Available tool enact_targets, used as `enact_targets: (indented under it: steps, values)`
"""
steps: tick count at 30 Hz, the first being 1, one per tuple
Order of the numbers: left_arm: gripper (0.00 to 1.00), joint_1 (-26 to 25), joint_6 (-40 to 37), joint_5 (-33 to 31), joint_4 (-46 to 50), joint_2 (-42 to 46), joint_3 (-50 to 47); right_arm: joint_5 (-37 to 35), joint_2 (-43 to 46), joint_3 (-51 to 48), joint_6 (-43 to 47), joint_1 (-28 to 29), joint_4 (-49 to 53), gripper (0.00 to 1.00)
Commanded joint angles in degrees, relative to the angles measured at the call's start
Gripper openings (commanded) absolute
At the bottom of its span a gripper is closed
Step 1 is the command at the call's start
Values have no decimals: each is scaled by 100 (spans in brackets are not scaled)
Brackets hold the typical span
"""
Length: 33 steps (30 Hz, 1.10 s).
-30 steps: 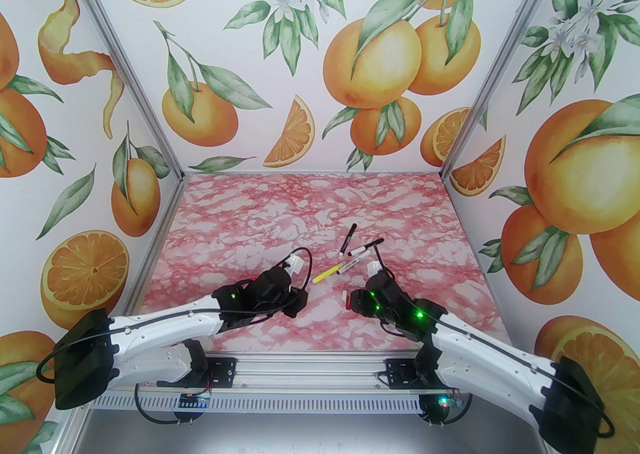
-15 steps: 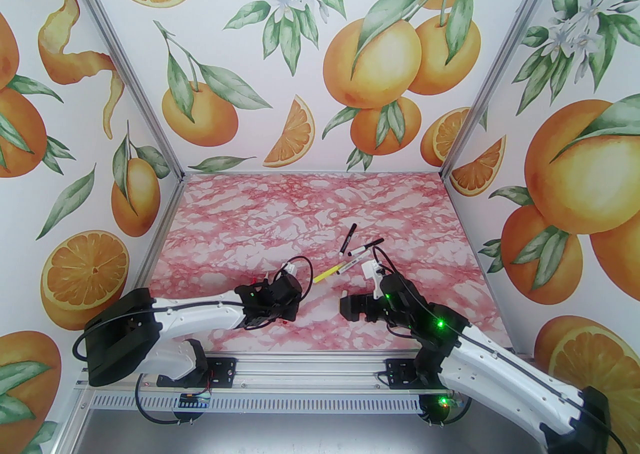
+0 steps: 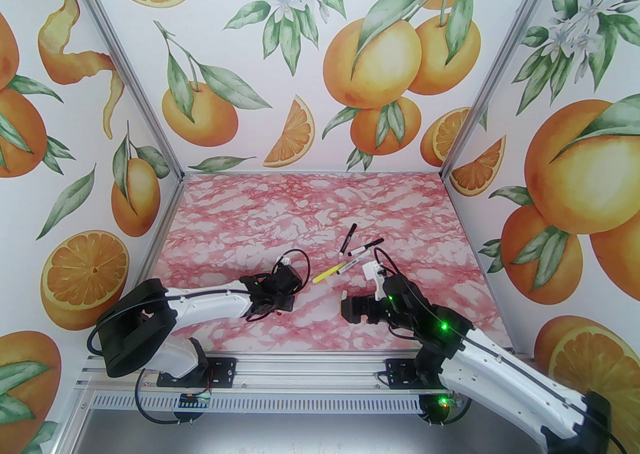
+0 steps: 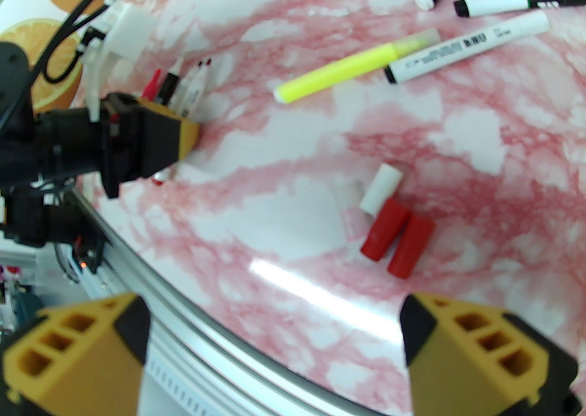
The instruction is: Open the pen caps
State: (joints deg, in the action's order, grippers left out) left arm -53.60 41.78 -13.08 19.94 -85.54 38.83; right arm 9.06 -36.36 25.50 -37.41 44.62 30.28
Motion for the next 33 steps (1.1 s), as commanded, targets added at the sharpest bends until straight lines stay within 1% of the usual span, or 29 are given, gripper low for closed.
enact_targets:
  steps: [1, 5, 10, 16, 20, 23, 25, 29, 31, 33]
  values:
    - [21, 64, -143, -46, 92, -86, 170, -43, 68, -10, -22, 49, 104, 95]
    - [32, 78, -153, -37, 86, -78, 160, -56, 108, -9, -65, 47, 100, 95]
    - [40, 82, -152, -106, 151, 82, 168, -70, 115, -24, -98, 47, 118, 95]
    - [41, 61, -176, -254, 474, 444, 283, -71, 100, -71, -152, 47, 71, 95]
    - [40, 55, -222, -403, 798, 630, 404, -75, 111, -73, -196, 51, 48, 95]
    - [38, 50, -230, -393, 827, 805, 423, -106, 107, -69, -215, 47, 47, 95]
    - [35, 50, -322, -197, 625, 863, 424, -106, 101, -79, -223, 47, 31, 94]
    - [34, 17, -586, 591, -100, 608, 455, -115, 59, -77, -241, 51, -9, 94]
    - [34, -9, -635, 785, -200, 322, 584, -102, 41, -73, -263, 52, -21, 94]
    - [35, -41, -652, 790, -233, 64, 677, -105, 50, -79, -275, 52, -12, 94]
